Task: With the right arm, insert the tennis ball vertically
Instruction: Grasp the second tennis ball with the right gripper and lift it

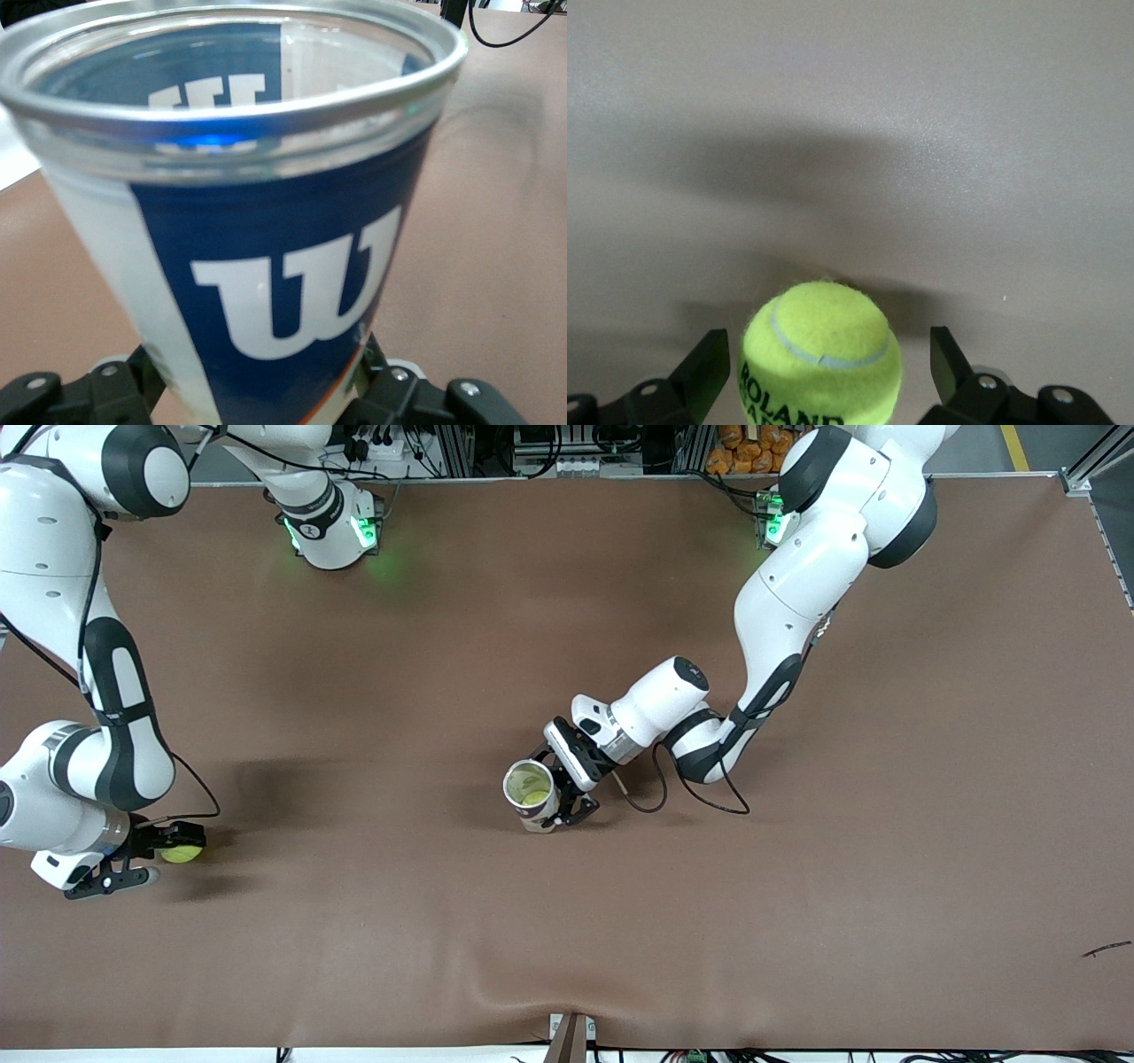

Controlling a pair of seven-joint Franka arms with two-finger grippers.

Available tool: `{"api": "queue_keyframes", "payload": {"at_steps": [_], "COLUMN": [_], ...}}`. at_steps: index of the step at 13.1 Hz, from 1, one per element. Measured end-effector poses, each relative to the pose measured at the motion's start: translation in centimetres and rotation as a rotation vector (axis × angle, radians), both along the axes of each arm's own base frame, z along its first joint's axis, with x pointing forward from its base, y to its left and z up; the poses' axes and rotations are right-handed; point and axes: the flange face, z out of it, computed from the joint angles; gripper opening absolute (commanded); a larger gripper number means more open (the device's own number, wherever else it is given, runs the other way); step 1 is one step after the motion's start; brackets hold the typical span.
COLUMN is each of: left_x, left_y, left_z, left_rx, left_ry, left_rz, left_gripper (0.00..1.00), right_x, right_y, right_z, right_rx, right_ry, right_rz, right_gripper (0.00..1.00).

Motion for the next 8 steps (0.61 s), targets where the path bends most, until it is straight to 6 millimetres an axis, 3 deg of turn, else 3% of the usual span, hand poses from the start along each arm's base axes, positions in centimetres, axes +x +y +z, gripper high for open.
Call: {"api": "queue_keyframes", "payload": {"at_steps": [2,4,5,8], "left_x": [0.0,0.0,0.0,0.0], "left_y": [0.0,0.0,0.0,0.0], "left_z": [0.0,0.0,0.0,0.0], "left_rx": [0.0,0.0,0.0,0.0], "left_ry": [0.0,0.0,0.0,0.0], "left_rz": [0.0,0.0,0.0,0.001], "left_gripper": [0.83,0.83,0.83,0.83], "right_x": [-0.4,-0.4,-0.4,0.1], "right_y": [0.3,0.5,0.5,1.2], "right_z": [-0.6,-0.6,-0.5,0.2], "right_rx": [0.007,0.007,0.007,0.008], "right_ry": [0.021,0.021,0.02,0.007], "right_rz": [0.019,0.022,0.023,0.033], "right_gripper": [0.74,0.49,0.42,0.37]}}
